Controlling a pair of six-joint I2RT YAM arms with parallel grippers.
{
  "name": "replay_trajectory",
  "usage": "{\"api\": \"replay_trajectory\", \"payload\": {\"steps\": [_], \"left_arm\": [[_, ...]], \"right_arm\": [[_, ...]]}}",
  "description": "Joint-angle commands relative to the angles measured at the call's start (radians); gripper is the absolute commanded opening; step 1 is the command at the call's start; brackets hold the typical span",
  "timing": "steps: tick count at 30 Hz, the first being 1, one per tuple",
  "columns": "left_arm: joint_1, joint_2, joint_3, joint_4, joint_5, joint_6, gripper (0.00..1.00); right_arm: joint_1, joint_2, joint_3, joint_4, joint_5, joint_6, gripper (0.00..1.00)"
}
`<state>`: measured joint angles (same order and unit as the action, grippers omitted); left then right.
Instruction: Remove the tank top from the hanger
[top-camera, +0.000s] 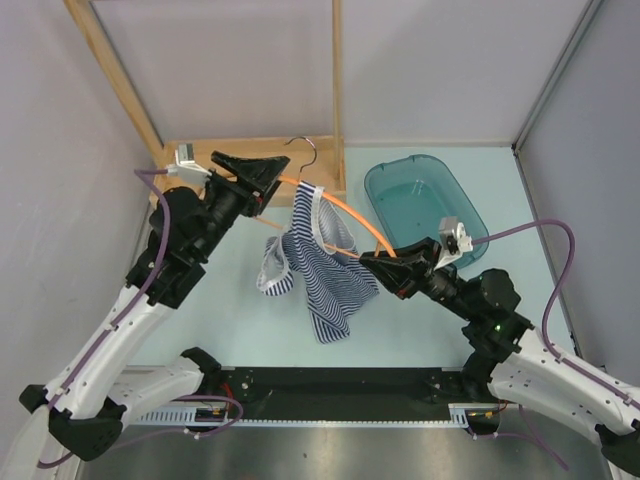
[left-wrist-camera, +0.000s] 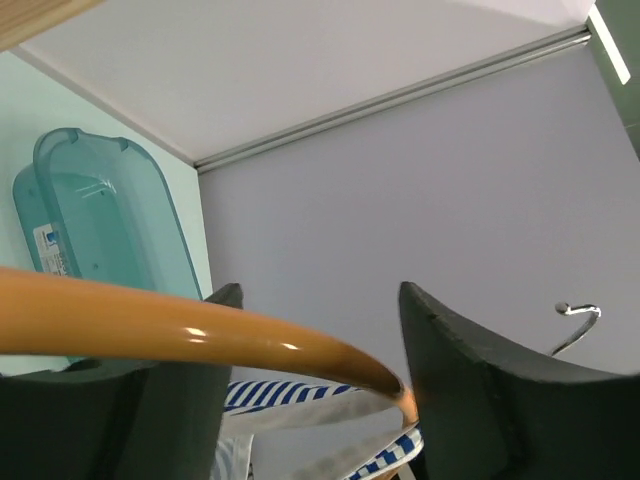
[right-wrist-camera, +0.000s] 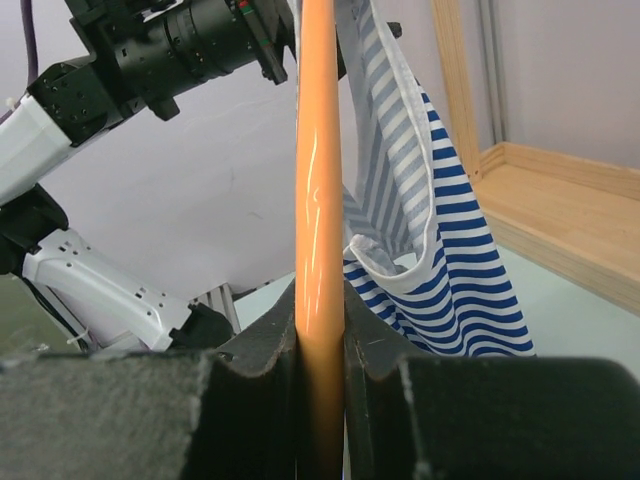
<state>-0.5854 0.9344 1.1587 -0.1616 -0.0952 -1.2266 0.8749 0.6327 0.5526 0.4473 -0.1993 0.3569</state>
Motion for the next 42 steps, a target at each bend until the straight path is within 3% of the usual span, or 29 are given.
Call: {"api": "replay_trajectory", "payload": {"steps": [1,2,4,5,9,11,12,21,26,30,35,38,42], "left_arm": [[0.007,-0.013,-0.037,0.083,-0.035,-0.03,0.6],[0.007,-0.013,-0.042,0.094,-0.035,-0.025,0.46],[0.009,-0.008,-0.044,0.103,-0.038,-0.005,0.36],[0.01,-0.005,-0.04,0.108,-0.04,0.007,0.26],[0.01,0.004,-0.033,0.103,-0.046,0.09,0.13],[0.009,0.006,-0.034,0.102,-0.046,0.12,0.04],[0.01,0.007,-0.03,0.1,-0.044,0.169,0.01],[0.009,0.04,0.038,0.059,-0.092,0.635,0.0],[0.009,0.026,0.039,0.051,-0.113,0.704,0.0],[0.009,0.018,0.035,0.099,-0.016,0.75,0.0],[0.01,0.006,0.061,0.002,-0.086,0.63,0.0],[0.012,-0.017,0.072,-0.073,-0.092,0.437,0.0],[0.012,-0.049,0.015,-0.033,-0.011,0.141,0.0]], "right_arm": [[0.01,-0.022,-0.005,0.14,0.006,-0.022,0.0],[0.013,-0.024,-0.005,0.136,0.011,-0.022,0.0],[0.012,-0.021,-0.003,0.119,0.011,-0.024,0.0],[0.012,-0.019,-0.002,0.111,0.015,-0.024,0.0],[0.012,-0.011,0.007,-0.007,0.092,-0.007,0.01],[0.012,-0.011,0.012,-0.056,0.142,-0.003,0.06],[0.01,-0.007,0.018,-0.121,0.159,0.001,0.14],[0.01,0.025,0.133,-0.557,0.363,0.033,0.6],[0.01,0.039,0.136,-0.587,0.339,0.01,0.79],[0.01,0.097,0.139,-0.541,0.269,-0.013,0.84],[0.012,0.168,0.132,-0.397,0.089,-0.032,0.85],[0.019,0.214,0.125,-0.293,-0.008,-0.059,0.85],[0.05,0.242,0.101,-0.171,0.007,-0.088,0.86]]}}
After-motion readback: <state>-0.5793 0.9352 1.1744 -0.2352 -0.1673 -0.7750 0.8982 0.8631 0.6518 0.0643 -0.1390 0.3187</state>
